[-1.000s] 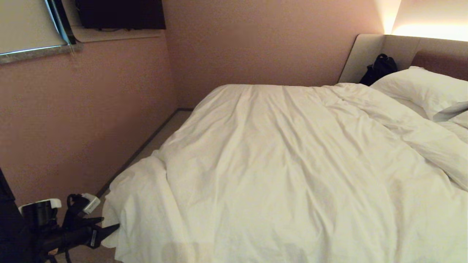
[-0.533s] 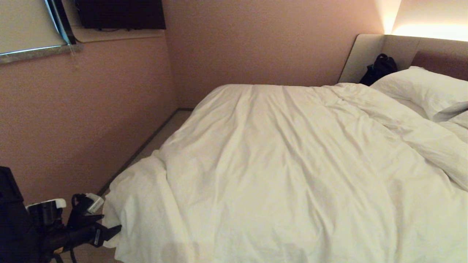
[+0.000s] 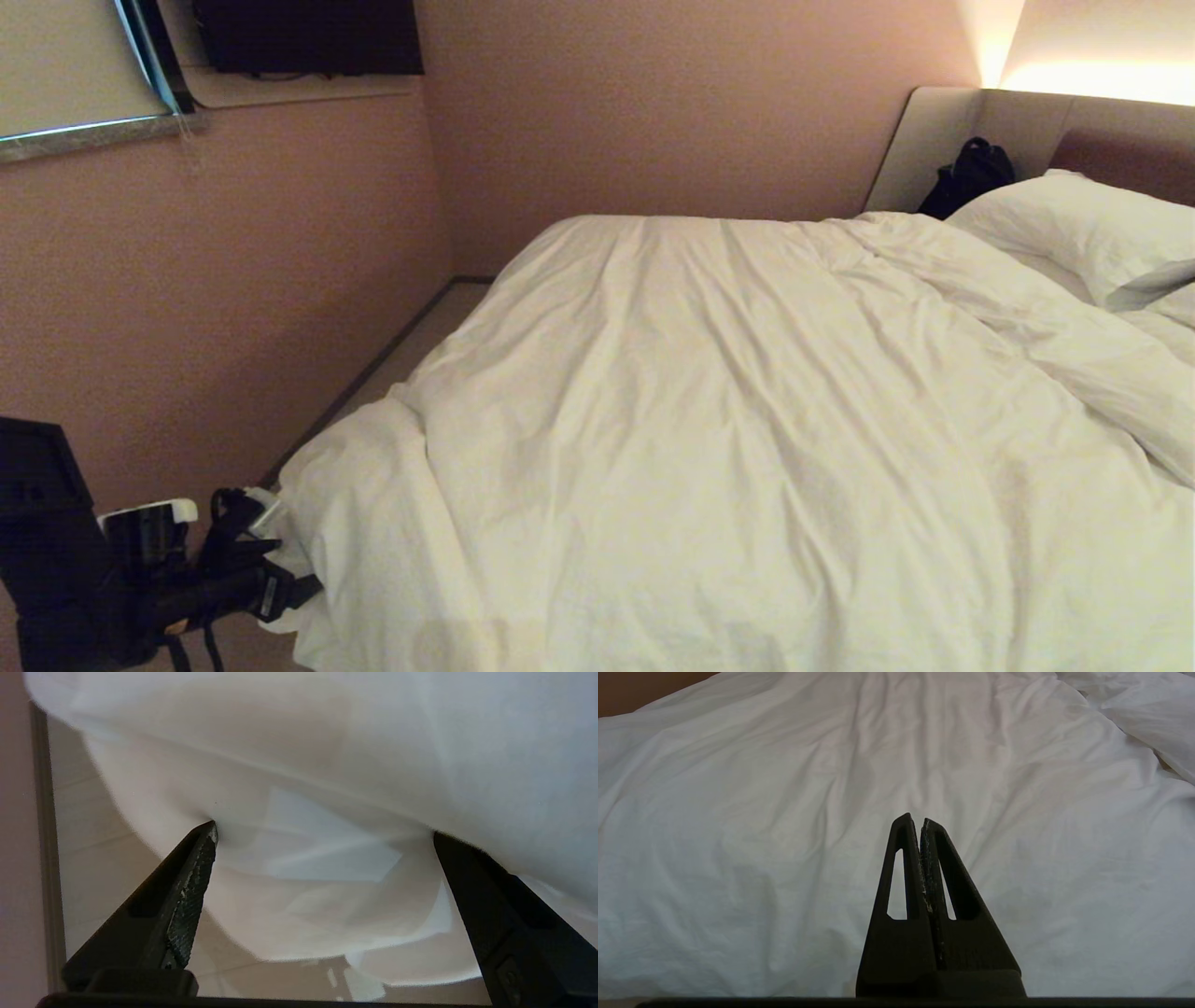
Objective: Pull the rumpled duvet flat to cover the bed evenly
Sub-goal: Flatten the corners of the folded blanket
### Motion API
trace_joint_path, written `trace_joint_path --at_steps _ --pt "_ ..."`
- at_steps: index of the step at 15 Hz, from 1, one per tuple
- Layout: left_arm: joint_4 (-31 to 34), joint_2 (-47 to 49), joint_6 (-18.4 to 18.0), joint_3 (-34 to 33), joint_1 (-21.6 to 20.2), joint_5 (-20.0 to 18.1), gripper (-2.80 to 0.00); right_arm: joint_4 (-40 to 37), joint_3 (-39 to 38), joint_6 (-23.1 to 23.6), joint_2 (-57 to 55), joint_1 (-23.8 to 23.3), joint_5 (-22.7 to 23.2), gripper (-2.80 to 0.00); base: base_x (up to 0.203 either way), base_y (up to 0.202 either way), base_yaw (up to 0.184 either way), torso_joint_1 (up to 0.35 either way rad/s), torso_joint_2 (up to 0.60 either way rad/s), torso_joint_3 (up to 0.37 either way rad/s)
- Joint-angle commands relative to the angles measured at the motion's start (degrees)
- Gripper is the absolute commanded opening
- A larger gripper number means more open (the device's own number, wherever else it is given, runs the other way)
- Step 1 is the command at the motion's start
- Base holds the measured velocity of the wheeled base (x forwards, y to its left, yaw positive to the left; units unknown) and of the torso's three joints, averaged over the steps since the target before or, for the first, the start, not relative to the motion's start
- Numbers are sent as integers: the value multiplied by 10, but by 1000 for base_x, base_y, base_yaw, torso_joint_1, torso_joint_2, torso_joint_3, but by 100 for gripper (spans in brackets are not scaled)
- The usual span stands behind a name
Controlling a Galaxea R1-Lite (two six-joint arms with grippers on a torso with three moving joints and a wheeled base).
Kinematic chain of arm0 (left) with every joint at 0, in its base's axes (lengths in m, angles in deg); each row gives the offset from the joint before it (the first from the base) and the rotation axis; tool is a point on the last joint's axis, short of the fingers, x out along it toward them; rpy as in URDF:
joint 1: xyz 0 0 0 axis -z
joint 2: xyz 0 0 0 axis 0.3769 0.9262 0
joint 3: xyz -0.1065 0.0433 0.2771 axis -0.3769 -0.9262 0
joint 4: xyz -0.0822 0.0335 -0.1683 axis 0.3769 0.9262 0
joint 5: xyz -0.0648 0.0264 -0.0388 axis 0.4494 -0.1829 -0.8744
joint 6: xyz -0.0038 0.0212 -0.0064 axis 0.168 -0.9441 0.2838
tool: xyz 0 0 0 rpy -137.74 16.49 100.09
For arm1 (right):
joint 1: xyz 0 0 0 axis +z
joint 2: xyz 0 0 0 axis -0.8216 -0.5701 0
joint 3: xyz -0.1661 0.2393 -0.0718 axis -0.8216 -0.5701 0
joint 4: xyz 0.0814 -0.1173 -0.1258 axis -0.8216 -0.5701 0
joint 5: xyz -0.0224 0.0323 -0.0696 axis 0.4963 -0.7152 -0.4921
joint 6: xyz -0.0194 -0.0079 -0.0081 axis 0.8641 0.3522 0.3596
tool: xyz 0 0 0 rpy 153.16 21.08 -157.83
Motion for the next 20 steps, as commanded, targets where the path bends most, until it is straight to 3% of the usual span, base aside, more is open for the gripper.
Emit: trace_joint_path --at_steps 1,2,3,12,20 --pt "-4 2 -2 2 11 -2 0 0 0 0 0 0 0 -280 0 0 0 0 0 0" --pt "-4 2 -2 1 13 -2 0 0 0 0 0 0 0 -280 0 0 0 0 0 0" --pt "-4 2 -1 1 17 1 -280 0 0 0 0 0 0 -280 0 0 0 0 0 0" --pt "-12 -6 1 -19 18 2 -280 0 0 0 0 0 0 -280 0 0 0 0 0 0" --pt "-12 -74 1 -99 2 -8 -280 0 0 0 0 0 0 -280 0 0 0 0 0 0"
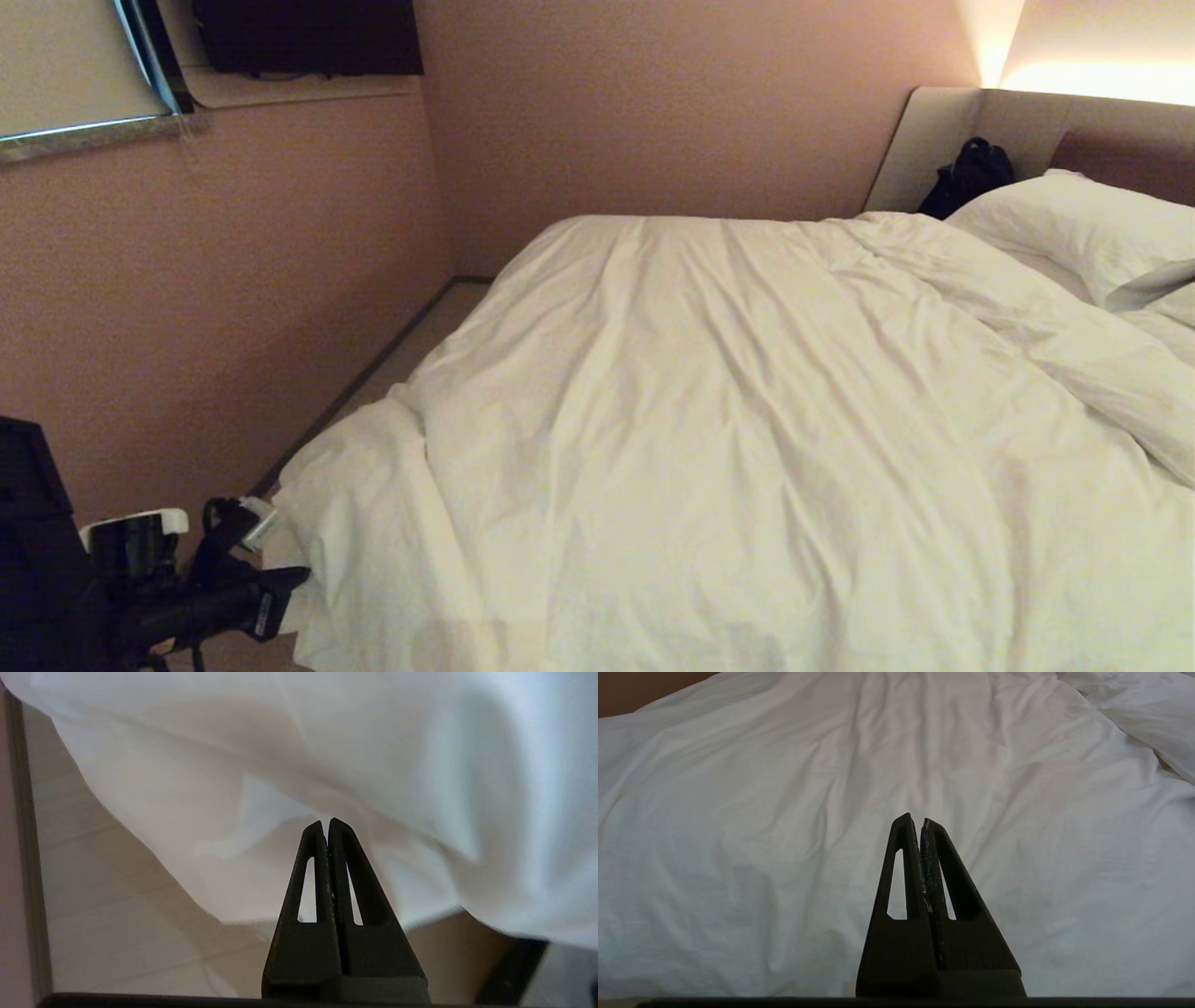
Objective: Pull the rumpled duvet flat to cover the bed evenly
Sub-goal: Flatten the corners of the folded blanket
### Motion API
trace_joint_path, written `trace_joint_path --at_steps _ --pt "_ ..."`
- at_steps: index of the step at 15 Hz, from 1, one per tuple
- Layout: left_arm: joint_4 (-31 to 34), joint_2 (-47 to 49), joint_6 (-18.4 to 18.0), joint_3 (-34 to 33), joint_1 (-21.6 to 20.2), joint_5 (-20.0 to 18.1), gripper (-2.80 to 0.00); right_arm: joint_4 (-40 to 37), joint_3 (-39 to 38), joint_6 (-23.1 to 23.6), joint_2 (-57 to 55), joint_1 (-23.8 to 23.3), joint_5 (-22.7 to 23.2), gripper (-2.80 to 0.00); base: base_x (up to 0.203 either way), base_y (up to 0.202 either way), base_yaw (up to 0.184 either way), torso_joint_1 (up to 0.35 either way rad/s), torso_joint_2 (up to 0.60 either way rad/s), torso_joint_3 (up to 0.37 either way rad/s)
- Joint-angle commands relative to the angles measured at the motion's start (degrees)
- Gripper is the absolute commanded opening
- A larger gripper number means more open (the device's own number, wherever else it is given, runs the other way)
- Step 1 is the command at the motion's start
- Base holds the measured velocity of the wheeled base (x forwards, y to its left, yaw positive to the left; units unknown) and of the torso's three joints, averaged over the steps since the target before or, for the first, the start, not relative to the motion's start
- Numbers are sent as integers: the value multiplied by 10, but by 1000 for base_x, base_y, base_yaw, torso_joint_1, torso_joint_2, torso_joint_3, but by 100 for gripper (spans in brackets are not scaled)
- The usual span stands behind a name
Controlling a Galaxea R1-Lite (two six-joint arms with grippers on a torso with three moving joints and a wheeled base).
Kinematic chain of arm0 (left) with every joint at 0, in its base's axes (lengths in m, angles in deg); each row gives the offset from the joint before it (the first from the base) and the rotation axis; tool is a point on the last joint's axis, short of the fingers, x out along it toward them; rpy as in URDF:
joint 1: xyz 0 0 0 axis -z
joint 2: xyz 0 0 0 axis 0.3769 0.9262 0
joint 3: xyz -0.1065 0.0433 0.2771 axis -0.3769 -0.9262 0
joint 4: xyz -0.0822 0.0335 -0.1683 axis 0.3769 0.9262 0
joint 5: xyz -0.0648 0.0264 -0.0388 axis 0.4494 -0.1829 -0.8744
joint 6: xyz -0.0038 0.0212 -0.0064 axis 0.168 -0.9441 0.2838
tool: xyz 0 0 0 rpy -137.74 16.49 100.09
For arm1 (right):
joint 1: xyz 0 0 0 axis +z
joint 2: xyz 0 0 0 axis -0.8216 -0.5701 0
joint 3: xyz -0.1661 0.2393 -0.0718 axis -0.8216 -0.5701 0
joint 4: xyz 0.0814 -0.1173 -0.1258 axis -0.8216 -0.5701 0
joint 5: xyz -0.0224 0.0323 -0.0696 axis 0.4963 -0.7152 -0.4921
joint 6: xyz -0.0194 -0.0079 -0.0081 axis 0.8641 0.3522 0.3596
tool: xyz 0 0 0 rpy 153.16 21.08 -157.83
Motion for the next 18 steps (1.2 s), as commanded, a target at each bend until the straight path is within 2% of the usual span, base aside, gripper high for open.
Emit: trace_joint_path --at_steps 1,2,7,8,9,18 --pt "-1 -38 2 -30 -4 -16 -280 0 0 0 0 0 0 -280 0 0 0 0 0 0" --pt "4 -50 5 -41 -4 -29 -280 0 0 0 0 0 0 -280 0 0 0 0 0 0" --pt "-2 -17 4 -21 -3 -25 -280 0 0 0 0 0 0 -280 0 0 0 0 0 0" --pt "1 -16 3 -14 -4 -22 -46 0 0 0 0 0 0 -280 0 0 0 0 0 0" --pt "3 -15 3 -10 -5 -20 0 0 0 0 0 0 0 -280 0 0 0 0 0 0" --pt "3 39 2 65 1 10 0 0 0 0 0 0 0 -280 0 0 0 0 0 0"
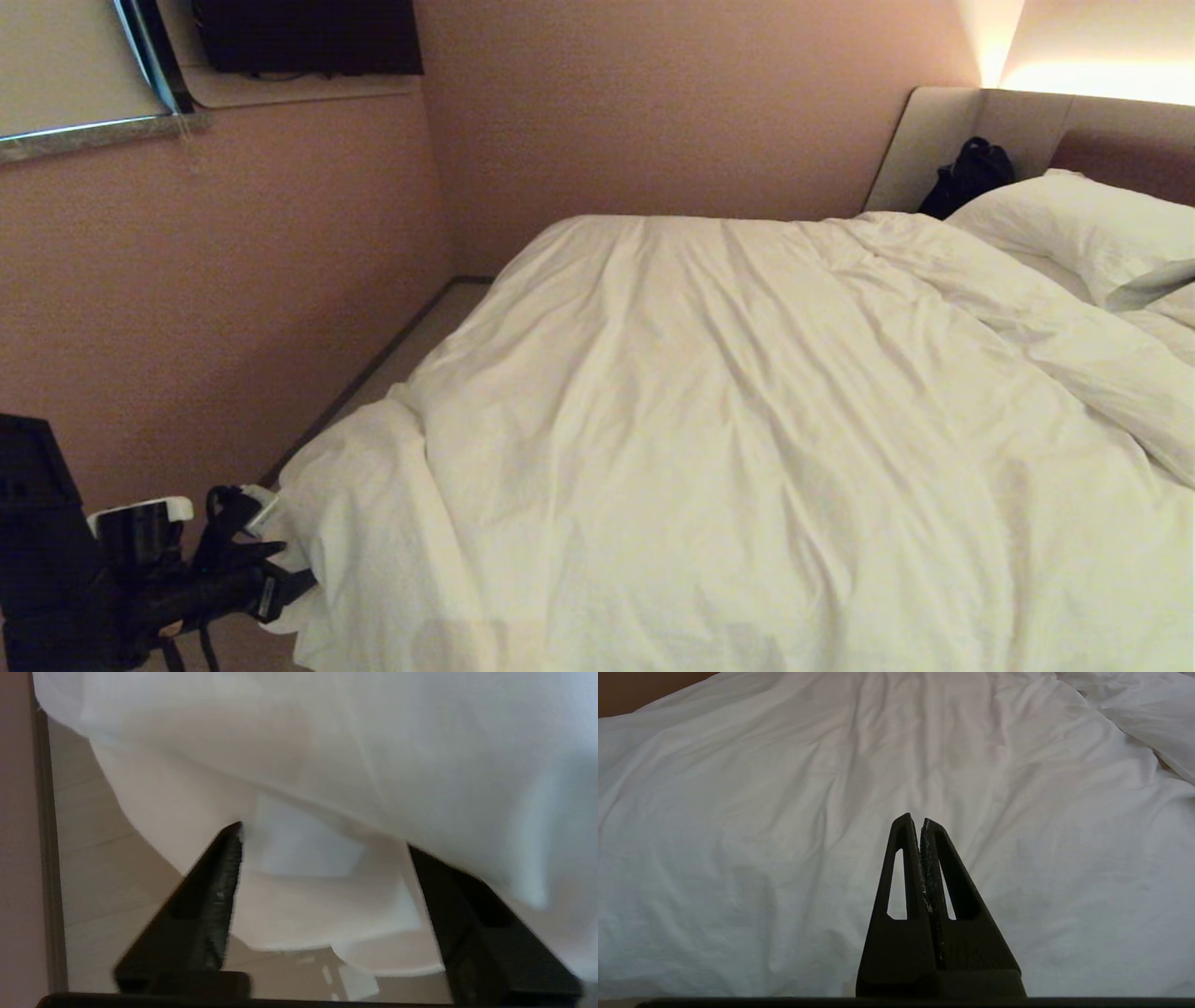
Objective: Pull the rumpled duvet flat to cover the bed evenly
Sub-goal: Flatten the corners of the folded blanket
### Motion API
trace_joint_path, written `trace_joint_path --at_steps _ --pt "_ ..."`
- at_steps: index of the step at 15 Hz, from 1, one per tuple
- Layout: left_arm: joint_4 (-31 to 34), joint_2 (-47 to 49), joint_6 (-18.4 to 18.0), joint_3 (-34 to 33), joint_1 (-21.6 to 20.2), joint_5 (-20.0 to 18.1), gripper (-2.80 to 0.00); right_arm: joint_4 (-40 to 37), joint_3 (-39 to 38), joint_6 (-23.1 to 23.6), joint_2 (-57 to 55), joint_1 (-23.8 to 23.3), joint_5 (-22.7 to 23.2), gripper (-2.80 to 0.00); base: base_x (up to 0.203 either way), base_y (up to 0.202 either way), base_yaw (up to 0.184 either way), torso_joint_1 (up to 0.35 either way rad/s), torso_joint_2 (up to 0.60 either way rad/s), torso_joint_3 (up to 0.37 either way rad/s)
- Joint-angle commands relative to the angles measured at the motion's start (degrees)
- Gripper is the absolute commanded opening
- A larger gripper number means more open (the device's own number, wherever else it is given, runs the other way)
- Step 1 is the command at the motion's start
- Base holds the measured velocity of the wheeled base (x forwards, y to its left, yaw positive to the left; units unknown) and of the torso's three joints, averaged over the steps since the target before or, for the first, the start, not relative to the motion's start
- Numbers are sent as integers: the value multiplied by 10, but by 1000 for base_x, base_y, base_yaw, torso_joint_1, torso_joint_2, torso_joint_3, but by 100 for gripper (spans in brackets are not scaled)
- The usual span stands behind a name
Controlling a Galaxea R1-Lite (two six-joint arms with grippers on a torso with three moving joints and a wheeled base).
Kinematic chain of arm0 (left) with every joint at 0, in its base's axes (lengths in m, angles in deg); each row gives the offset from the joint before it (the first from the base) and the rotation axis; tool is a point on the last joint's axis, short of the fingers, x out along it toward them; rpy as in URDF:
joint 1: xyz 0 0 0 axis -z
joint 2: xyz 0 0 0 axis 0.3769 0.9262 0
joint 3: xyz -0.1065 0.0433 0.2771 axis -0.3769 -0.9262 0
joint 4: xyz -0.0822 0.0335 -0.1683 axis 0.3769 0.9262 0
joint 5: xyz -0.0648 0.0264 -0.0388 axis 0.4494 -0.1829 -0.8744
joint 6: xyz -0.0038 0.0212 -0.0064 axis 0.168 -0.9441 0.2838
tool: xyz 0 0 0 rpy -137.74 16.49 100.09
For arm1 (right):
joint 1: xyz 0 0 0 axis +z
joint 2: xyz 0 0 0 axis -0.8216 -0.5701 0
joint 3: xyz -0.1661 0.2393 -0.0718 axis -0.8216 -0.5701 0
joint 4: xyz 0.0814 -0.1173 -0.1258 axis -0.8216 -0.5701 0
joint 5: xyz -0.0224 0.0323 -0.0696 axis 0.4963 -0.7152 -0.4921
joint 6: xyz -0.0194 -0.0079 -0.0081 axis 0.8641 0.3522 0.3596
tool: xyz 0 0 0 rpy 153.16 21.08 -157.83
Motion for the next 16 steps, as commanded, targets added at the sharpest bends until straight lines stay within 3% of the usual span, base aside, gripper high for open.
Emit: trace_joint_path --at_steps 1,7,11,13,16 --pt "-2 25 -2 23 10 11 0 0 0 0 0 0 0 -280 0 0 0 0 0 0" --pt "19 29 -1 52 47 29 0 0 0 0 0 0 0 -280 0 0 0 0 0 0" --pt "115 21 0 94 50 44 0 0 0 0 0 0 0 -280 0 0 0 0 0 0" --pt "128 20 0 106 56 72 0 0 0 0 0 0 0 -280 0 0 0 0 0 0" --pt "133 20 0 116 65 77 0 0 0 0 0 0 0 -280 0 0 0 0 0 0"
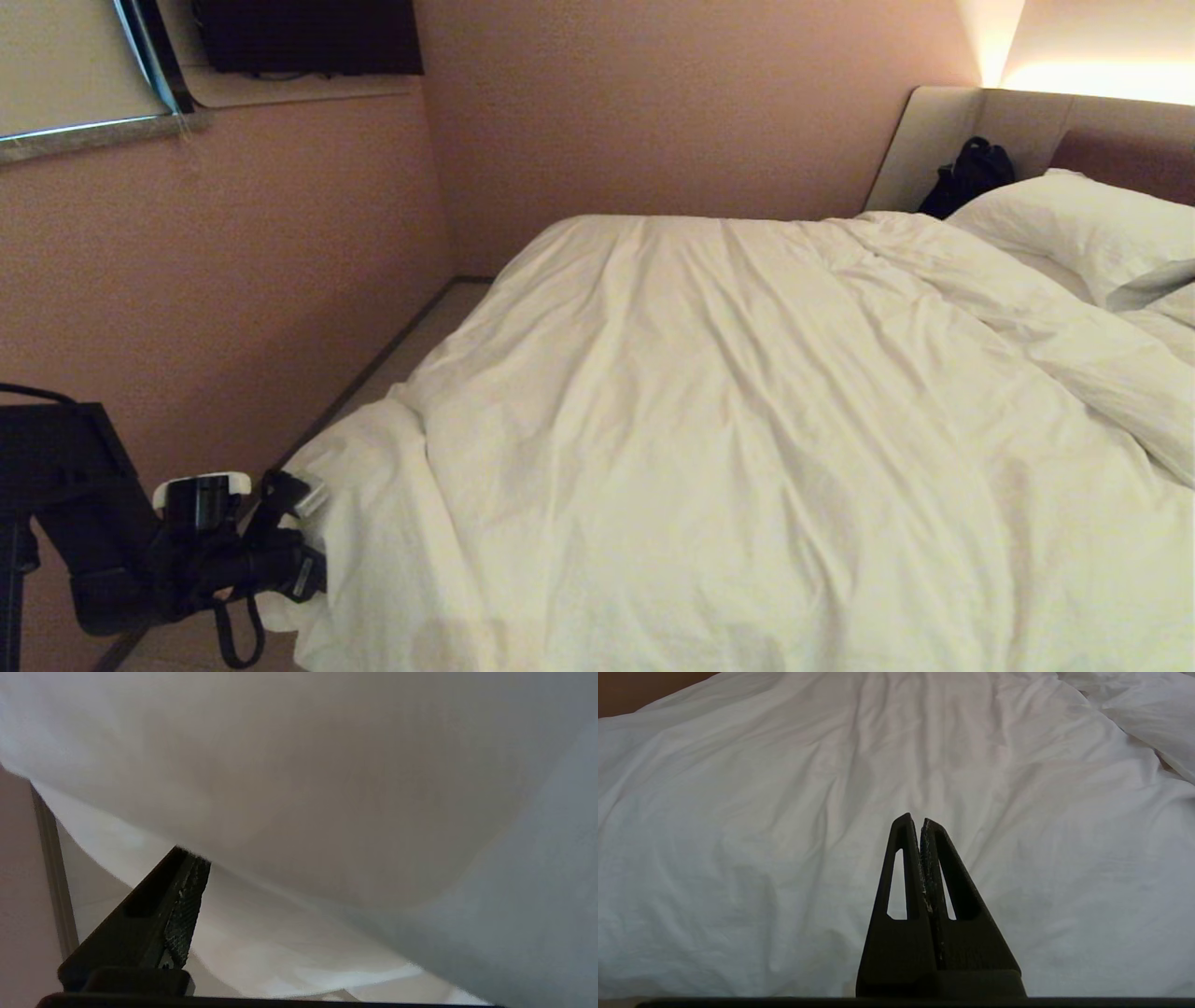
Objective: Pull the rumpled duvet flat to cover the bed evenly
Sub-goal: Flatten the corners of the folded blanket
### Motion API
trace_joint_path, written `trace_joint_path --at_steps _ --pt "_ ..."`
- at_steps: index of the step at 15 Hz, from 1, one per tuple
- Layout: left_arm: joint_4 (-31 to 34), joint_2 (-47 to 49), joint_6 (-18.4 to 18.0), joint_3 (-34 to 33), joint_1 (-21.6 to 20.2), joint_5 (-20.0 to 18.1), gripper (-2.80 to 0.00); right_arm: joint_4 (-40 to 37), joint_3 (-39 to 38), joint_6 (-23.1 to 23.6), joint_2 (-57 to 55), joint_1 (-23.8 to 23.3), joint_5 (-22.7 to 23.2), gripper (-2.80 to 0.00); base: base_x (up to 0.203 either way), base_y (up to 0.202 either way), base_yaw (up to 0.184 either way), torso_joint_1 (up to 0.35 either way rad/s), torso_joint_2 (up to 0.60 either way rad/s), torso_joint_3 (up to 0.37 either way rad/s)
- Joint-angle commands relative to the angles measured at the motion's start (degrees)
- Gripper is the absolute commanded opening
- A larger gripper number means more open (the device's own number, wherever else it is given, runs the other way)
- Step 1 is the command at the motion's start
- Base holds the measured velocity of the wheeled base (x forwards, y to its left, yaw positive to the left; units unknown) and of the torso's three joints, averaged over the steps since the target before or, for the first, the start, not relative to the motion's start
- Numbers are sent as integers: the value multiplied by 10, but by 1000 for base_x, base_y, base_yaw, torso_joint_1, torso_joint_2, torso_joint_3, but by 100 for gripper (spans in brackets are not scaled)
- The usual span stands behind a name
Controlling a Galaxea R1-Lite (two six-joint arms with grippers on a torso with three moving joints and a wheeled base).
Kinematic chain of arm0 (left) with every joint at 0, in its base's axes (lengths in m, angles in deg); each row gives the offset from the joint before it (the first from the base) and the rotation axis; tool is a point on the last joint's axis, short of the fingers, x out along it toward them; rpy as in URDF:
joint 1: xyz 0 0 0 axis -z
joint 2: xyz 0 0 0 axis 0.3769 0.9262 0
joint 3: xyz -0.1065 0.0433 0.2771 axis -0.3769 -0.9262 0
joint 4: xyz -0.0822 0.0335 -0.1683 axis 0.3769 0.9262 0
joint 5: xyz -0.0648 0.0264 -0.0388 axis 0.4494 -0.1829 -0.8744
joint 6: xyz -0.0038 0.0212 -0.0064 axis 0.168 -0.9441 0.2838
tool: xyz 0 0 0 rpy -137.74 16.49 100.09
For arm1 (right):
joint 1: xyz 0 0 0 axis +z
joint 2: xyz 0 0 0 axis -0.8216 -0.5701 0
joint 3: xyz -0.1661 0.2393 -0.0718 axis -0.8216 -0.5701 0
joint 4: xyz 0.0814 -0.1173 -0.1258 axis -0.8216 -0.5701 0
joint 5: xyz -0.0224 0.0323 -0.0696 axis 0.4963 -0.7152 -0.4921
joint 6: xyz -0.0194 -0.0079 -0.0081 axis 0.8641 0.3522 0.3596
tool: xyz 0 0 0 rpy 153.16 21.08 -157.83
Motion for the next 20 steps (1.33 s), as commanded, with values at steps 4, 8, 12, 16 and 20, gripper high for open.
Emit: trace_joint_path --at_steps 4,8,12,16,20 --pt "12 0 -1 17 12 -2 0 0 0 0 0 0 0 -280 0 0 0 0 0 0" --pt "14 0 -1 17 13 -2 -280 0 0 0 0 0 0 -280 0 0 0 0 0 0" --pt "11 -1 -2 13 13 -2 -280 0 0 0 0 0 0 -280 0 0 0 0 0 0" --pt "11 -1 -2 12 13 -3 -280 0 0 0 0 0 0 -280 0 0 0 0 0 0" --pt "8 -9 -1 -2 13 -5 -280 0 0 0 0 0 0 -280 0 0 0 0 0 0"
